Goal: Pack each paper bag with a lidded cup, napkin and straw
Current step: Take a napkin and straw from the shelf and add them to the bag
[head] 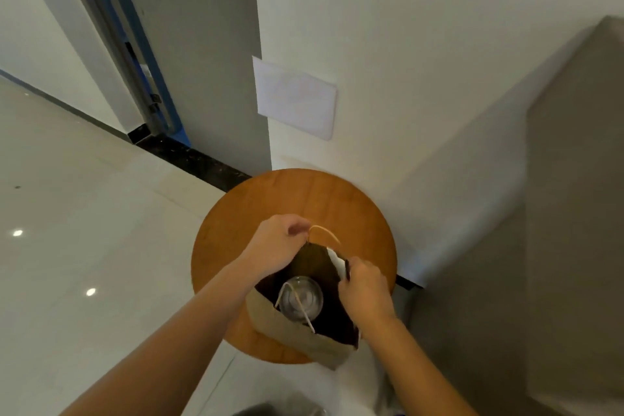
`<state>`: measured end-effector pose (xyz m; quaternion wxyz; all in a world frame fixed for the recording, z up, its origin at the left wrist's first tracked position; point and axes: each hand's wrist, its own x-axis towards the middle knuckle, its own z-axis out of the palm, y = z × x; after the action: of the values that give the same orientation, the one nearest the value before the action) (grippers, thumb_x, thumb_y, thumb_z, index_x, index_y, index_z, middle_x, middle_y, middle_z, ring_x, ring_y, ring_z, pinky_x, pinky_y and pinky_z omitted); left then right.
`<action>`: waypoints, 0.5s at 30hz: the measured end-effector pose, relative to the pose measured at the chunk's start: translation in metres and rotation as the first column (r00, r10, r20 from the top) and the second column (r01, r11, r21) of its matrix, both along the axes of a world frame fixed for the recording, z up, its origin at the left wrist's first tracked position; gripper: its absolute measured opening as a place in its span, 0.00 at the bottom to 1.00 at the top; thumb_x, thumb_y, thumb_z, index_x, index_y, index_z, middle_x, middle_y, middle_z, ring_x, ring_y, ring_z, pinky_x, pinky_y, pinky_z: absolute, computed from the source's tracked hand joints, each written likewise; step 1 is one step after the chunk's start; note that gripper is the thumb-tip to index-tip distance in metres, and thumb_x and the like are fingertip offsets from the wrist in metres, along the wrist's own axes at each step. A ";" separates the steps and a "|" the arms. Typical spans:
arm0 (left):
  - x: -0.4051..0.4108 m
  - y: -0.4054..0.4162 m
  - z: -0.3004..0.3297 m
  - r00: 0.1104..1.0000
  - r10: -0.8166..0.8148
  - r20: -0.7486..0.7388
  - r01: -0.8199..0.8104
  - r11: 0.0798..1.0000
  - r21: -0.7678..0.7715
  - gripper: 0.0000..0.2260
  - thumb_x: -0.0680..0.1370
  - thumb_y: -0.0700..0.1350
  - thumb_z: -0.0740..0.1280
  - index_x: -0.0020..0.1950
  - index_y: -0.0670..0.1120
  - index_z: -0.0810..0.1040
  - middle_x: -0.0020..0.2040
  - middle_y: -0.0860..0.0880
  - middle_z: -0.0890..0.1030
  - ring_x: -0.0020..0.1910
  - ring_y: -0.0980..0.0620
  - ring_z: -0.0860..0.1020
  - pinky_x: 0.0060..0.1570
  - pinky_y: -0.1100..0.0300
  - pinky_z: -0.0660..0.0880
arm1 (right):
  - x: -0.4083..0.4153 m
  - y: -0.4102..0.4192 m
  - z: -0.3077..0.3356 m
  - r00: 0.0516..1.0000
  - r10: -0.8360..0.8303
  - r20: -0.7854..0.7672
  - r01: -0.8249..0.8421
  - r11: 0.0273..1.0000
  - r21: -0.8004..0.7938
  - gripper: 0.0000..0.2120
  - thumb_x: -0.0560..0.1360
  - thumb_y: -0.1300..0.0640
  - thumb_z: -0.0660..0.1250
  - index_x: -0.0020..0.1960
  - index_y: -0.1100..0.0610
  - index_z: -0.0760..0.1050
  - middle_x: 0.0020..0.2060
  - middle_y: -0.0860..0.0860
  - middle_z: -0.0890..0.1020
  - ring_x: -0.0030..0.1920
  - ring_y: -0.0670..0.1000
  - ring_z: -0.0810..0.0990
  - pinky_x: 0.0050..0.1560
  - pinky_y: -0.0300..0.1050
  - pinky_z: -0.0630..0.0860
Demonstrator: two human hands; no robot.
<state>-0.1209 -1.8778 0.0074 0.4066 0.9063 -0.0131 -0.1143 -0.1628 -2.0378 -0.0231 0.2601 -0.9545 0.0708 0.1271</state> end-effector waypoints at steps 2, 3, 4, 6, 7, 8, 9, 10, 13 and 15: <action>0.009 -0.002 0.000 0.997 -0.072 0.007 0.072 0.997 -0.001 0.11 0.80 0.43 0.63 0.62 0.48 0.77 0.57 0.53 0.79 0.54 0.59 0.75 0.51 0.69 0.68 | 0.000 0.001 0.002 0.998 -0.048 -0.035 0.048 0.999 -0.007 0.10 0.79 0.61 0.59 0.59 0.57 0.74 0.54 0.53 0.78 0.53 0.53 0.78 0.49 0.40 0.73; 0.013 -0.004 0.001 0.994 -0.108 0.011 0.108 0.994 0.003 0.11 0.80 0.43 0.63 0.62 0.48 0.77 0.57 0.52 0.79 0.53 0.59 0.74 0.50 0.70 0.68 | 0.000 0.001 0.003 0.996 -0.073 -0.046 0.072 0.997 -0.013 0.08 0.79 0.61 0.59 0.57 0.58 0.74 0.53 0.54 0.78 0.52 0.53 0.78 0.46 0.41 0.72; 0.015 -0.004 0.001 0.990 -0.144 0.013 0.144 0.990 0.008 0.11 0.80 0.43 0.63 0.62 0.48 0.77 0.57 0.52 0.79 0.53 0.59 0.74 0.50 0.71 0.67 | -0.001 0.002 0.004 0.993 -0.095 -0.064 0.094 0.995 -0.023 0.05 0.79 0.60 0.60 0.52 0.57 0.74 0.51 0.54 0.78 0.50 0.54 0.78 0.44 0.41 0.71; 0.019 -0.006 0.004 0.973 -0.227 0.027 0.227 0.974 0.026 0.12 0.80 0.44 0.62 0.62 0.48 0.77 0.57 0.52 0.79 0.53 0.59 0.75 0.50 0.71 0.68 | -0.005 0.002 0.010 0.990 -0.117 -0.080 0.115 0.993 -0.031 0.09 0.78 0.58 0.62 0.39 0.53 0.67 0.44 0.53 0.74 0.45 0.54 0.76 0.40 0.41 0.68; 0.019 -0.008 0.006 0.960 -0.279 0.041 0.277 0.960 0.044 0.12 0.80 0.43 0.62 0.62 0.48 0.77 0.58 0.52 0.80 0.53 0.60 0.75 0.50 0.71 0.68 | -0.007 0.002 0.012 0.989 -0.122 -0.085 0.120 0.992 -0.033 0.13 0.78 0.58 0.62 0.36 0.51 0.63 0.43 0.52 0.72 0.43 0.53 0.74 0.37 0.40 0.66; 0.019 -0.009 0.009 0.940 -0.336 0.063 0.332 0.941 0.066 0.12 0.80 0.43 0.62 0.62 0.47 0.77 0.58 0.52 0.80 0.53 0.60 0.75 0.51 0.71 0.69 | -0.010 0.003 0.017 0.987 -0.139 -0.078 0.138 0.990 -0.018 0.13 0.77 0.58 0.62 0.37 0.52 0.62 0.42 0.51 0.71 0.41 0.52 0.72 0.34 0.39 0.65; 0.019 -0.012 0.013 0.915 -0.394 0.089 0.387 0.918 0.086 0.12 0.80 0.43 0.62 0.63 0.47 0.77 0.58 0.51 0.80 0.53 0.60 0.75 0.51 0.71 0.70 | -0.013 0.003 0.024 0.985 -0.162 -0.055 0.163 0.987 -0.002 0.10 0.77 0.58 0.62 0.38 0.53 0.64 0.41 0.51 0.71 0.39 0.50 0.71 0.30 0.38 0.63; 0.019 -0.016 0.018 0.887 -0.448 0.111 0.438 0.893 0.104 0.12 0.80 0.43 0.62 0.63 0.47 0.77 0.58 0.51 0.80 0.54 0.58 0.76 0.53 0.69 0.72 | -0.017 0.003 0.032 0.982 -0.186 -0.029 0.187 0.982 0.013 0.08 0.76 0.59 0.61 0.39 0.54 0.65 0.39 0.50 0.71 0.36 0.49 0.70 0.29 0.37 0.61; 0.015 -0.040 0.043 0.809 -0.570 0.144 0.553 0.821 0.140 0.13 0.79 0.44 0.63 0.62 0.47 0.78 0.57 0.51 0.81 0.54 0.56 0.78 0.56 0.63 0.74 | -0.033 -0.003 0.068 0.966 -0.255 0.050 0.252 0.966 0.058 0.07 0.76 0.60 0.59 0.39 0.57 0.66 0.34 0.50 0.70 0.32 0.47 0.67 0.29 0.38 0.63; 0.008 -0.066 0.068 0.759 -0.616 0.211 0.607 0.786 0.117 0.11 0.78 0.45 0.65 0.59 0.49 0.80 0.54 0.52 0.82 0.52 0.56 0.79 0.55 0.60 0.75 | -0.048 -0.012 0.100 0.943 -0.308 0.123 0.302 0.951 0.067 0.05 0.76 0.60 0.59 0.41 0.57 0.69 0.36 0.50 0.73 0.35 0.50 0.70 0.33 0.41 0.66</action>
<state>-0.1133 -1.9442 0.0749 0.3237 0.8674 -0.3542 -0.1316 -0.2106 -2.0500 0.0769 0.3034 -0.9319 0.1973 0.0236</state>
